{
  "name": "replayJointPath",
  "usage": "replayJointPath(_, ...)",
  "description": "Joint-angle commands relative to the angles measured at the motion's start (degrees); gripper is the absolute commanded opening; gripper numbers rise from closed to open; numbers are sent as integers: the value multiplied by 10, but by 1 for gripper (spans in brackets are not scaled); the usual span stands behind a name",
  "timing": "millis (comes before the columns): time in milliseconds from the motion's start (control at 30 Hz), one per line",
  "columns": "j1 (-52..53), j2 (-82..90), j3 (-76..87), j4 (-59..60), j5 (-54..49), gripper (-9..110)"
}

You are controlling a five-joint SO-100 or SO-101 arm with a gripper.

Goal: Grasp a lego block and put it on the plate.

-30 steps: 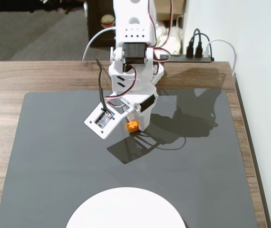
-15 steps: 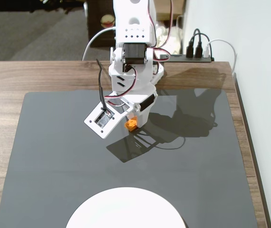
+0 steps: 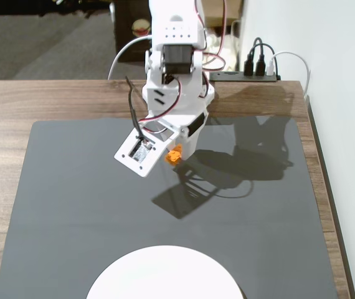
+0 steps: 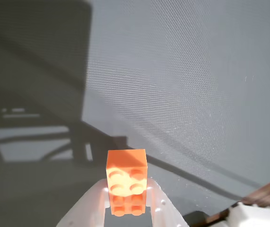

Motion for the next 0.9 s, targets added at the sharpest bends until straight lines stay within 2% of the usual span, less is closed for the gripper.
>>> replayJointPath(0,-9,28,-45,29,-39,7)
replayJointPath(433,-11,87,-99,47,-210,7)
replayJointPath(867,41,69,-172,-33,-278,7)
